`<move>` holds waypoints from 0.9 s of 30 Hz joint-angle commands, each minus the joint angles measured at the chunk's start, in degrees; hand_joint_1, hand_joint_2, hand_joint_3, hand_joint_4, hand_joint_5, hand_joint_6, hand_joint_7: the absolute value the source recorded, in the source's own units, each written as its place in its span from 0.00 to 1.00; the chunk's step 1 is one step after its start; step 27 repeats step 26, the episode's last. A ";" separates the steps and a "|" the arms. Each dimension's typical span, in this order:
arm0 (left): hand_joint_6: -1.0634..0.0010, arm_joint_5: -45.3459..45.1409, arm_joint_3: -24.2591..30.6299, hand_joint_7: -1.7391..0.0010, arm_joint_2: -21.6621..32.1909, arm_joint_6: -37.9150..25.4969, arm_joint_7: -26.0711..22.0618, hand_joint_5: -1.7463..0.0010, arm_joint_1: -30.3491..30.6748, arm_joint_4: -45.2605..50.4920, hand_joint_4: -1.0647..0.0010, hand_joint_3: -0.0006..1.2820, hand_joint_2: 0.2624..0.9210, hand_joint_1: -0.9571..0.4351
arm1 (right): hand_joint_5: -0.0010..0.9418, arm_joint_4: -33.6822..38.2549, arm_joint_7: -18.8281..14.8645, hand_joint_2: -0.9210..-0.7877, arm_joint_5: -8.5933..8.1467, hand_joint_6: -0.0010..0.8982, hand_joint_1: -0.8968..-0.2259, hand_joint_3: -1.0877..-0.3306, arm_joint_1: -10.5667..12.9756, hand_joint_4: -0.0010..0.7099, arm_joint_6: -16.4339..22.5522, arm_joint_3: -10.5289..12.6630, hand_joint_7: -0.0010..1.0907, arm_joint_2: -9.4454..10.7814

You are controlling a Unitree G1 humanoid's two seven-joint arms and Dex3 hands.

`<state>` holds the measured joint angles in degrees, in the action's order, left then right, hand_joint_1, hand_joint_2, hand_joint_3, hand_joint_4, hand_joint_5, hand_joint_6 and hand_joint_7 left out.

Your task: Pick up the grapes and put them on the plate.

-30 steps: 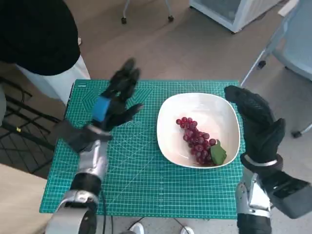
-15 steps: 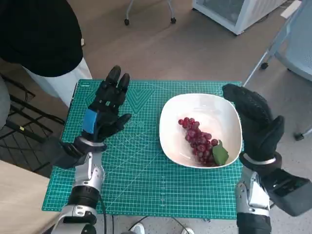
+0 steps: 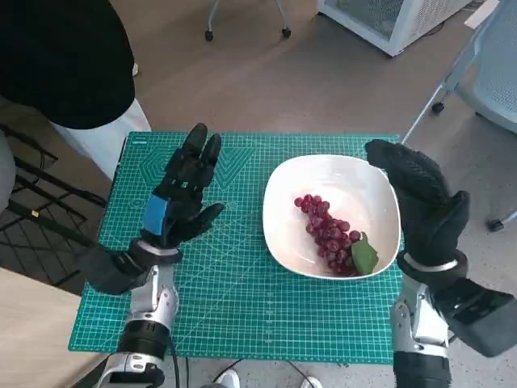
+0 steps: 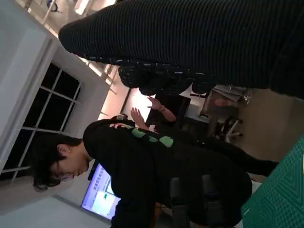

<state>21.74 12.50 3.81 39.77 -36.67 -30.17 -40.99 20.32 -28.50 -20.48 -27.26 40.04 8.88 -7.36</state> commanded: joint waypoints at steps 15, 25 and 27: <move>0.82 -1.41 -0.36 1.00 0.24 3.66 0.90 1.00 2.05 1.63 0.89 0.21 1.00 0.26 | 0.00 -0.36 -0.57 0.00 0.02 0.06 0.63 0.66 0.93 0.37 -0.69 -0.13 0.43 -0.35; 0.81 -1.16 -0.73 0.99 -0.11 3.36 1.17 1.00 3.14 2.65 0.89 0.21 1.00 0.26 | 0.00 -0.47 -0.48 0.00 0.26 0.06 0.63 0.67 1.15 0.37 -0.64 -0.11 0.44 -0.44; 0.81 -1.13 -0.75 0.99 -0.14 3.30 1.18 1.00 3.19 2.70 0.89 0.21 1.00 0.26 | 0.00 -0.49 -0.47 0.00 0.27 0.06 0.63 0.67 1.17 0.37 -0.65 -0.11 0.44 -0.44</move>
